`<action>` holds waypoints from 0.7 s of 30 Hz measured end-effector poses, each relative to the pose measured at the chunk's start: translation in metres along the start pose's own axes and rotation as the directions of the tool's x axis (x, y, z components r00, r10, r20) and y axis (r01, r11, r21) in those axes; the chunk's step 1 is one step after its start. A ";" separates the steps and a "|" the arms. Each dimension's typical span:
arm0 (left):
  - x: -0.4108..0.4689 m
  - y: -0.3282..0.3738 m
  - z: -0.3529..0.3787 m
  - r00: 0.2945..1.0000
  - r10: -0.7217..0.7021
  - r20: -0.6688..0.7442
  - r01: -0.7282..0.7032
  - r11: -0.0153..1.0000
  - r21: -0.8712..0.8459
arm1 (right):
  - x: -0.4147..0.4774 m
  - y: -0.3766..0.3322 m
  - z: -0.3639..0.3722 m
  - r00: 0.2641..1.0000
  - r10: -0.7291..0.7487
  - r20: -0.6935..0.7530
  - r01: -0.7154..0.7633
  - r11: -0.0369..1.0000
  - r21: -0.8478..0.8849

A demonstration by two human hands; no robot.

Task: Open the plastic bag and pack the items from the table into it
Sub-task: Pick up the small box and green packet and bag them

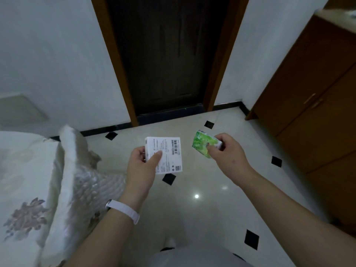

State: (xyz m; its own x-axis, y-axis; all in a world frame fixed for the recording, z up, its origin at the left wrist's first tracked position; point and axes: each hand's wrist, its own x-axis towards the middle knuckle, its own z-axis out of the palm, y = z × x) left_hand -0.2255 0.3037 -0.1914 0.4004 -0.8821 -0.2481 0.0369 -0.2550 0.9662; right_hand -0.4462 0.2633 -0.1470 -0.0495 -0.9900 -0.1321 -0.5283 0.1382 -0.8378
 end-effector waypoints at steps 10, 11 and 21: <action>0.111 0.034 0.072 1.000 -0.015 0.019 0.014 0.998 0.062 | 0.145 0.001 -0.016 0.999 0.031 -0.025 -0.028 0.995 0.092; 0.123 0.037 0.080 1.000 -0.013 0.007 0.012 0.998 0.065 | 0.163 0.003 -0.016 0.999 0.032 -0.009 -0.031 0.993 0.112; 0.214 0.095 0.147 0.980 0.052 -0.190 -0.043 0.998 0.049 | 0.318 -0.021 -0.033 0.984 -0.053 0.170 0.029 0.990 0.138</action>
State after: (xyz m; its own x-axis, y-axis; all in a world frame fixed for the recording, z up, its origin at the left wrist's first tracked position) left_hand -0.2709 0.0324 -0.1632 0.5687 -0.8026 -0.1801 -0.0252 -0.2358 0.9715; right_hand -0.4792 -0.0551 -0.1539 0.1233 -0.9766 -0.1761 -0.4072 0.1120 -0.9064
